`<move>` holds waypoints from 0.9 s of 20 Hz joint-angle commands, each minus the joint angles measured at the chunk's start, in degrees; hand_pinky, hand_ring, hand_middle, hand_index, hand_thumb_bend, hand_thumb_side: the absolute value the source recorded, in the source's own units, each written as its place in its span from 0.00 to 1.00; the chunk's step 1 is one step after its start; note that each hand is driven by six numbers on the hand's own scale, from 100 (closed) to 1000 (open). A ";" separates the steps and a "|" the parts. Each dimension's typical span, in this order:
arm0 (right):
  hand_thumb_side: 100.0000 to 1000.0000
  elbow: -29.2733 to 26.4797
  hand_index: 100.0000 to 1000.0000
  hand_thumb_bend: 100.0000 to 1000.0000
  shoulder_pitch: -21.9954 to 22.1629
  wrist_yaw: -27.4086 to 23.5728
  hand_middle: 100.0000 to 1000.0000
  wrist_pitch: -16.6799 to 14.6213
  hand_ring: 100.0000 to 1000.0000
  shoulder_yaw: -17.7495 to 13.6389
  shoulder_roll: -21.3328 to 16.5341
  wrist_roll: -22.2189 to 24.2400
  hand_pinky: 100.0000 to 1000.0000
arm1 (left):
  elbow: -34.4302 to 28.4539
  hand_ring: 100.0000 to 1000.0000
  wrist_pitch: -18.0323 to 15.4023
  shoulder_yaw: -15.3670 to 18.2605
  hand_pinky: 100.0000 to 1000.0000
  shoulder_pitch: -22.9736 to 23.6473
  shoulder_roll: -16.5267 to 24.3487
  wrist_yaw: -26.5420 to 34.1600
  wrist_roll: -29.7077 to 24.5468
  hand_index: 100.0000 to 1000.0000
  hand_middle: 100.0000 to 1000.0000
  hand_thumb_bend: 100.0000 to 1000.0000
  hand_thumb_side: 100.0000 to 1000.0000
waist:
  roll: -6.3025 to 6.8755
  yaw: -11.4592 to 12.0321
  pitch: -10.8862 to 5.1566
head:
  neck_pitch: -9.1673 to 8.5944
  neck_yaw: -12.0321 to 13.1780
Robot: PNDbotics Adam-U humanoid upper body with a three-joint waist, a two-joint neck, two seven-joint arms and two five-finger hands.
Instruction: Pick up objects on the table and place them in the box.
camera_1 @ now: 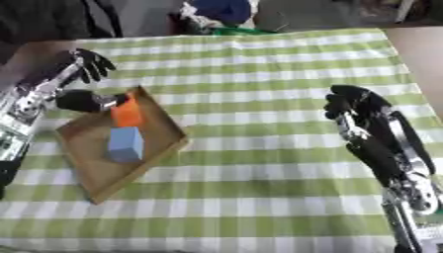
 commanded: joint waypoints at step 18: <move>0.40 -1.40 0.77 0.00 -1.14 0.01 0.52 -0.05 0.82 -0.49 -0.57 -0.24 0.70 | -9.78 0.49 -0.05 1.96 0.40 4.48 -9.96 19.65 16.01 0.68 0.45 0.18 0.50 | -0.76 0.19 0.32 | 0.13 1.08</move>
